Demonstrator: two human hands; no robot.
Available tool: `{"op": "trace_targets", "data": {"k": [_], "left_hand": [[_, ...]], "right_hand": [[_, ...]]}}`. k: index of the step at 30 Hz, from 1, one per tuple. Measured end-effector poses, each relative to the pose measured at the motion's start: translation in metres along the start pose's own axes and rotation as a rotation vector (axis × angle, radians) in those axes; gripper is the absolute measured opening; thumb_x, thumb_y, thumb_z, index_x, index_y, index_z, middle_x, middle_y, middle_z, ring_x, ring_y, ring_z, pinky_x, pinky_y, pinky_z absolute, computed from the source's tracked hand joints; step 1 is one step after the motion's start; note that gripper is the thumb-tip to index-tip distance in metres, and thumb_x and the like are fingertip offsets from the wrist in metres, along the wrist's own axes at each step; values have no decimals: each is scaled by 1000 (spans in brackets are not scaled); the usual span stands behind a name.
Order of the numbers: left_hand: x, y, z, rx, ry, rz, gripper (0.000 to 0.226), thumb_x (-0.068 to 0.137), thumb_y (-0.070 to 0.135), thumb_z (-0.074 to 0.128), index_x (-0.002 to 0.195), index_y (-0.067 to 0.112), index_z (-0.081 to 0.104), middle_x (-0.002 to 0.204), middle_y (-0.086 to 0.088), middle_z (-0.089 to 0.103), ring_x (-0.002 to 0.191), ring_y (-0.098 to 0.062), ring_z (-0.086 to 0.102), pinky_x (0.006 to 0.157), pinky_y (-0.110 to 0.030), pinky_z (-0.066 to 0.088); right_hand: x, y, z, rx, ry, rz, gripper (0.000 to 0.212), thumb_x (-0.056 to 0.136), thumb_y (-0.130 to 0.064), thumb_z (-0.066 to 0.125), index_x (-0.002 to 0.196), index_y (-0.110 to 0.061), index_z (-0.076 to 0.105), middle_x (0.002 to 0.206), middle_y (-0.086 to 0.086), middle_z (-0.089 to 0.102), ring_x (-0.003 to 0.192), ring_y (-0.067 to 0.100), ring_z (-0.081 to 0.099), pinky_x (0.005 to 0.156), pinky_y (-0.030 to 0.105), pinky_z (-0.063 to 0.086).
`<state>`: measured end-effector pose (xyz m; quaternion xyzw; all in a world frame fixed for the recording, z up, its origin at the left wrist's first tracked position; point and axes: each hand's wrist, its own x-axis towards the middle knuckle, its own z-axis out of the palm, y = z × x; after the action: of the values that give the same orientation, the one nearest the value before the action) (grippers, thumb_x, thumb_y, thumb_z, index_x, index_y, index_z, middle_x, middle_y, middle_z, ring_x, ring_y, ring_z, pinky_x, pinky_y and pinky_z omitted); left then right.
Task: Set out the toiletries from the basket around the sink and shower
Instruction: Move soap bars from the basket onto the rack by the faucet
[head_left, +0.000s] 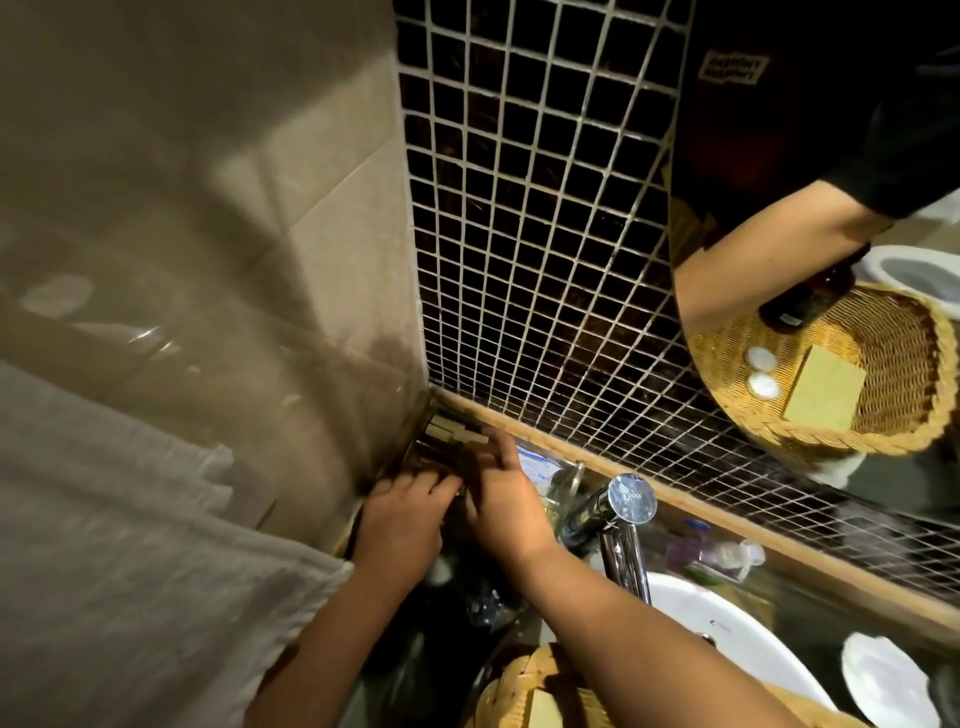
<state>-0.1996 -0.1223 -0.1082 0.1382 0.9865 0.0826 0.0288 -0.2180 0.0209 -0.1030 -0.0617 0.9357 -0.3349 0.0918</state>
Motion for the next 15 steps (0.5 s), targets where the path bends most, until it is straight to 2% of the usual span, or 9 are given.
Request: {"op": "trace_targets", "data": {"k": [2, 4, 6, 8, 9, 12, 15], "left_hand": [[-1, -1, 2, 7, -9, 8, 69, 33, 18, 90, 99, 27, 72, 84, 2, 68, 71, -25, 65, 59, -34, 50], [-1, -3, 3, 7, -13, 10, 70, 33, 18, 92, 100, 27, 72, 84, 1, 68, 71, -26, 65, 59, -35, 50], [-1, -5, 4, 3, -13, -2, 70, 34, 16, 92, 101, 26, 73, 85, 0, 69, 71, -26, 65, 58, -36, 50], [-1, -6, 4, 8, -17, -14, 71, 35, 16, 91, 103, 26, 73, 86, 0, 69, 72, -26, 65, 58, -37, 50], [-2, -7, 5, 8, -19, -18, 72, 35, 15, 91, 104, 26, 73, 86, 0, 69, 72, -26, 65, 59, -37, 50], [-4, -7, 5, -3, -15, -23, 72, 34, 12, 91, 103, 25, 73, 85, 0, 69, 71, -27, 65, 58, -38, 51], [-6, -7, 3, -8, -16, -26, 71, 37, 10, 91, 104, 26, 73, 87, 0, 70, 72, -26, 65, 59, -40, 52]], "right_hand": [[-3, 2, 1, -61, -47, -54, 68, 85, -17, 63, 150, -12, 41, 167, 2, 1, 132, 26, 52, 103, 35, 48], [-7, 6, 1, -102, -58, -99, 77, 81, -12, 69, 151, -6, 37, 168, 3, -8, 144, 24, 38, 110, 33, 43], [-10, 10, 1, -159, -47, -142, 74, 81, -12, 74, 146, 2, 44, 166, 11, 4, 150, 25, 26, 116, 35, 35], [-11, 12, 2, -235, -57, -173, 76, 81, -12, 76, 145, 8, 42, 162, 21, 19, 149, 33, 23, 118, 42, 30], [-12, 11, 3, -284, -79, -184, 79, 82, -12, 74, 148, 8, 35, 162, 23, 15, 151, 34, 16, 119, 41, 27], [-14, 15, 6, -379, -182, -169, 91, 90, -14, 61, 157, -1, 1, 163, 14, -22, 150, 27, -22, 123, 30, 8], [-17, 14, 5, -440, -204, -137, 87, 92, -7, 57, 155, 4, -4, 160, 19, -29, 143, 29, -33, 117, 27, -8]]}}
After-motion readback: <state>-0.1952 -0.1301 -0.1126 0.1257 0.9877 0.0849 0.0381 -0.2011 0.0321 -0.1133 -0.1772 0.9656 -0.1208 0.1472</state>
